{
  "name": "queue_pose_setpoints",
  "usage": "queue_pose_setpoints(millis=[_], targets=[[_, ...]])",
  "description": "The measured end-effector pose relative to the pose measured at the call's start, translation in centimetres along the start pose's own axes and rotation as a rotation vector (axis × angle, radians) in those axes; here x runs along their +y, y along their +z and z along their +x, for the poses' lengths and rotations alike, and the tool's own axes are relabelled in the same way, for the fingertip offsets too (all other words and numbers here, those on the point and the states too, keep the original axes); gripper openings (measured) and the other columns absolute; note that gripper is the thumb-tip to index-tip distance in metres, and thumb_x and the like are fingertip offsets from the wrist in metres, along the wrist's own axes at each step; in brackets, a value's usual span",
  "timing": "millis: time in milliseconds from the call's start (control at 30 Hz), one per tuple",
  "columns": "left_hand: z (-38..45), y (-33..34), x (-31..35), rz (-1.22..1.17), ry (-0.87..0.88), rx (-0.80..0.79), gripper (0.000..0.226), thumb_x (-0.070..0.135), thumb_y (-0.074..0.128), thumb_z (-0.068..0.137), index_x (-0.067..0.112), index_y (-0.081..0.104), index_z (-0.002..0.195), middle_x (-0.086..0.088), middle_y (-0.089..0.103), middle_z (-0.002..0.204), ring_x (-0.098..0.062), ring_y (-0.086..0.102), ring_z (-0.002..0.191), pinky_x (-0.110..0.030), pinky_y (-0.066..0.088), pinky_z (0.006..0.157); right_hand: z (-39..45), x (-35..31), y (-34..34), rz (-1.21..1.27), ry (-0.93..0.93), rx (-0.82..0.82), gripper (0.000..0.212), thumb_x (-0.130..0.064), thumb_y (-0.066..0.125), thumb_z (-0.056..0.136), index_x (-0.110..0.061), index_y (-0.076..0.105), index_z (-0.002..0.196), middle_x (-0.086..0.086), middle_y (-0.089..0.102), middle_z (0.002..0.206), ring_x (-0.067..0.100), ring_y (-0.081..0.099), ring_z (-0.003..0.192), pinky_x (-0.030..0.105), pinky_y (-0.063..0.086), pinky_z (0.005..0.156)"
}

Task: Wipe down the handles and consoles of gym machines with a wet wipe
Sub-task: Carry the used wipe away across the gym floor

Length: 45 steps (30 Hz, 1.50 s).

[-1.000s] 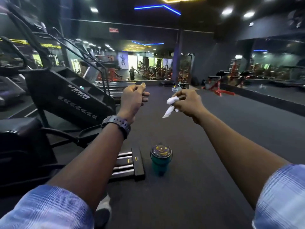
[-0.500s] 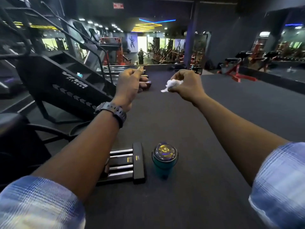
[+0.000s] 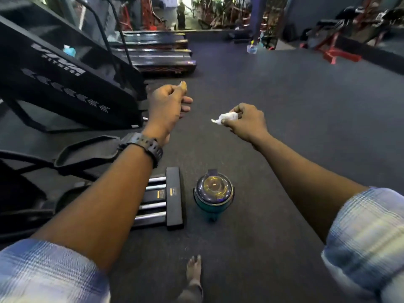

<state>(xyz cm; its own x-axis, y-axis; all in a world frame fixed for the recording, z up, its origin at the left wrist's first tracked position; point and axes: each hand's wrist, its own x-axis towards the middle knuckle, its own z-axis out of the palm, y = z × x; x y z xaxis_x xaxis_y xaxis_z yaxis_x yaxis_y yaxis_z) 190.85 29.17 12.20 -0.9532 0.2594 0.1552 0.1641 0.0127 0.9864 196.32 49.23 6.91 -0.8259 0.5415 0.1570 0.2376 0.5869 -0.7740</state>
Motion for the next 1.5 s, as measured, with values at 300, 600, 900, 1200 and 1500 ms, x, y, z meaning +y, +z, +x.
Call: queue_pose_setpoints(millis=[300, 600, 900, 1200, 1500], targets=[[9.5, 0.7, -12.7, 0.026, -0.264, -0.11, 0.025, 0.035, 0.05, 0.105, 0.018, 0.062, 0.091, -0.009, 0.071, 0.092, -0.013, 0.063, 0.07, -0.023, 0.047, 0.062, 5.4, 8.0, 8.9, 0.007, 0.281, -0.089, 0.028, -0.033, 0.083, 0.071, -0.02, 0.068, 0.091, 0.001, 0.072, 0.091, 0.019, 0.068, 0.087, 0.044, 0.058, 0.08], [15.1, -0.5, -19.6, 0.078, -0.397, -0.119, 0.027, 0.036, 0.051, 0.104, 0.015, 0.066, 0.095, -0.01, 0.072, 0.094, -0.017, 0.065, 0.077, -0.029, 0.049, 0.069, 7.4, 16.6, 12.9, -0.024, 0.486, -0.14, 0.027, -0.035, 0.085, 0.07, -0.024, 0.064, 0.085, 0.002, 0.071, 0.088, 0.022, 0.069, 0.085, 0.048, 0.059, 0.078], [21.3, 1.1, -20.1, 0.09, -0.389, -0.164, 0.025, 0.034, 0.05, 0.105, 0.017, 0.064, 0.095, -0.011, 0.072, 0.095, -0.017, 0.065, 0.076, -0.025, 0.048, 0.066, 11.3, 19.7, 15.1, 0.071, 0.582, -0.117, 0.029, -0.035, 0.085, 0.069, -0.022, 0.067, 0.088, -0.001, 0.072, 0.087, 0.018, 0.07, 0.084, 0.047, 0.06, 0.078], [23.6, 2.6, -20.8, 0.05, -0.391, -0.226, 0.028, 0.039, 0.049, 0.104, 0.017, 0.066, 0.1, -0.016, 0.074, 0.106, -0.018, 0.066, 0.084, -0.027, 0.05, 0.072, 14.5, 19.5, 14.9, 0.079, 0.547, -0.156, 0.03, -0.033, 0.083, 0.075, -0.022, 0.065, 0.096, -0.001, 0.07, 0.095, 0.018, 0.069, 0.09, 0.048, 0.059, 0.081], [24.6, 3.9, -21.4, 0.024, -0.407, -0.242, 0.029, 0.042, 0.049, 0.104, 0.019, 0.066, 0.096, -0.01, 0.074, 0.097, -0.017, 0.066, 0.08, -0.026, 0.05, 0.068, 15.3, 19.2, 15.3, 0.079, 0.559, -0.173, 0.029, -0.031, 0.083, 0.077, -0.021, 0.066, 0.097, 0.0, 0.071, 0.093, 0.018, 0.07, 0.089, 0.048, 0.059, 0.081]])
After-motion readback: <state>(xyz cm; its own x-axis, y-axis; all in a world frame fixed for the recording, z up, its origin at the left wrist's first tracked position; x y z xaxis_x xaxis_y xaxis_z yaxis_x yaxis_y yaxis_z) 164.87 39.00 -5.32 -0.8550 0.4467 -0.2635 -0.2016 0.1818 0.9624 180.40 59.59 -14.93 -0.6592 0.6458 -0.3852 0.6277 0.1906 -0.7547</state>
